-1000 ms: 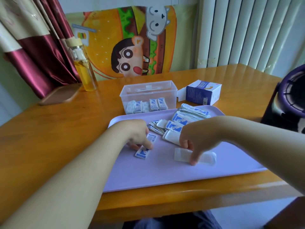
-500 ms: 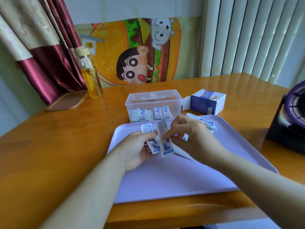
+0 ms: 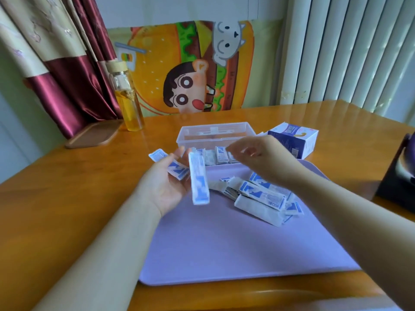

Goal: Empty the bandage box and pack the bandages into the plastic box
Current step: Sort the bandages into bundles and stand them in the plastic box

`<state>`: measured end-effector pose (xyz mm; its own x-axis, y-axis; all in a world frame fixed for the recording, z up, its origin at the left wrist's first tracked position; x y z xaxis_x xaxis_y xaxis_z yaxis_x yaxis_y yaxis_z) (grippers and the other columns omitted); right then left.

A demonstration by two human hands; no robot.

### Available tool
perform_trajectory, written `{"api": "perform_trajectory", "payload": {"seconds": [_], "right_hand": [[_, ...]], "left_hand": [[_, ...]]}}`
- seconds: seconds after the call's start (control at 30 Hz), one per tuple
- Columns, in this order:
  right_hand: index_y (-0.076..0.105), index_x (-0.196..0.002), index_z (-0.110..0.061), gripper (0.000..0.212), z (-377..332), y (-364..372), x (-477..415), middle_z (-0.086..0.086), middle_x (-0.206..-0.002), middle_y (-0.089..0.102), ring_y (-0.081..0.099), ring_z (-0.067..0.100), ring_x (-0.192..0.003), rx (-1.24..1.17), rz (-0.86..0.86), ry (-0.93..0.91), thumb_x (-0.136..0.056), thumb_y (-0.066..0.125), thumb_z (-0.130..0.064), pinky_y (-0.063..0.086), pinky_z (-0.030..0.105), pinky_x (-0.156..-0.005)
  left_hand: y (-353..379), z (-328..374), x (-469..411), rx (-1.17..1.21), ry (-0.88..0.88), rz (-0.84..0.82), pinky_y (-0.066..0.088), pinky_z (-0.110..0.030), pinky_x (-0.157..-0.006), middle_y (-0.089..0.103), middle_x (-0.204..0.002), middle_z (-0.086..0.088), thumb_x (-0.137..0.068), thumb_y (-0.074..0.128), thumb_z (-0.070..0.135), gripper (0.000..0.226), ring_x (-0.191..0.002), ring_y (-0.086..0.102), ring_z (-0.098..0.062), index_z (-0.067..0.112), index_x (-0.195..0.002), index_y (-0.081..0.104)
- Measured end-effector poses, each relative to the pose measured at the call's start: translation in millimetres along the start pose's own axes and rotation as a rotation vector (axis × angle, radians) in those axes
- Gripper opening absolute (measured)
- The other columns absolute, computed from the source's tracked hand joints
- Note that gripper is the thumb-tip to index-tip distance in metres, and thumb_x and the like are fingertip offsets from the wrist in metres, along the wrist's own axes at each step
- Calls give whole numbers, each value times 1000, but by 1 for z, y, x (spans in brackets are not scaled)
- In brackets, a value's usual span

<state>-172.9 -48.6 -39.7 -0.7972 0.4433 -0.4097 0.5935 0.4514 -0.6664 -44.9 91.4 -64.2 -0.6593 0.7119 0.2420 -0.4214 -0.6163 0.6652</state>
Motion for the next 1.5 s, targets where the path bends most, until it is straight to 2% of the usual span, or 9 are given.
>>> {"api": "perform_trajectory", "payload": {"seconds": [0.17, 0.33, 0.67, 0.8, 0.93, 1.07, 1.17, 1.33, 1.5], "right_hand": [[69, -110, -21, 23, 2, 37, -17, -7, -99, 67, 55, 6, -79, 231, -226, 33, -90, 59, -20, 37, 0, -58], [63, -115, -22, 36, 8, 66, -21, -1, -114, 62, 55, 20, -96, 540, -448, 100, -82, 64, -36, 46, 30, -77], [71, -91, -16, 20, 18, 47, -37, 1, -87, 70, 62, 21, -79, 324, -252, 105, -91, 51, -15, 49, 30, -67], [69, -85, -29, 20, -10, 20, -24, -18, -71, 65, 56, -6, -61, 213, -665, 57, -94, 52, -31, 39, 8, -57], [66, -84, -34, 15, -30, 30, -14, -20, -70, 64, 55, -7, -64, 433, -1033, 2, -89, 56, -44, 37, 16, -64], [58, -118, -27, 39, -34, 47, -27, -15, -96, 51, 50, 7, -89, 557, -848, -92, -82, 69, -35, 35, 23, -76], [54, -124, -28, 47, -41, 60, -28, -5, -117, 51, 51, 14, -107, 558, -916, -164, -81, 72, -26, 36, 25, -83], [54, -119, -19, 44, -42, 76, -24, -5, -104, 47, 49, 16, -91, 712, -1060, -153, -80, 72, -30, 33, 18, -57], [58, -117, -17, 44, -41, 76, -27, -1, -111, 57, 48, 14, -87, 784, -1074, -135, -80, 71, -39, 29, 16, -53]], "left_hand": [[-7, -6, -12, -41, -28, 100, 56, -27, -55, 64, -79, -3, -97, 47, 16, 14, -60, 61, -8, 11, -90, 59], [-18, -9, -22, -79, 16, 192, 55, -25, -54, 58, -77, -1, -92, 57, 14, 3, -54, 49, -6, 12, -95, 57], [-32, -7, -26, -199, 109, 224, 35, -14, -39, 53, -78, -3, -97, 49, 24, 19, -37, 34, -4, 14, -102, 64], [-31, -6, -26, -244, 157, 227, 32, -13, -38, 53, -77, -3, -99, 45, 27, 25, -35, 34, -3, 12, -108, 62], [-31, -6, -25, -252, 164, 240, 33, -13, -38, 53, -76, -2, -100, 43, 30, 28, -34, 35, -3, 11, -111, 61], [-31, -7, -23, -263, 152, 215, 34, -13, -38, 53, -77, -2, -100, 41, 31, 28, -37, 35, -2, 13, -104, 62], [-32, -6, -23, -225, 132, 206, 35, -14, -39, 53, -78, -2, -100, 40, 31, 28, -37, 35, -3, 13, -101, 62], [-31, -5, -22, -175, 104, 207, 33, -12, -38, 51, -75, -2, -101, 38, 32, 30, -34, 34, -3, 13, -99, 62], [-30, -7, -22, -201, 90, 207, 32, -12, -38, 51, -75, -2, -101, 38, 33, 31, -36, 33, -3, 14, -96, 61]]}}
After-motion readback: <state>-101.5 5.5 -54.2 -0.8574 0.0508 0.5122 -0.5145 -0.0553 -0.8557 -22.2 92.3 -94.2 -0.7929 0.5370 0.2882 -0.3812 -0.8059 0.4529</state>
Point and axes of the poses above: each hand's wrist, its own x-axis away from the middle knuckle, its own y-axis out of the palm, z = x × y, the point moved 2 cm from there along -x, towards the middle knuckle
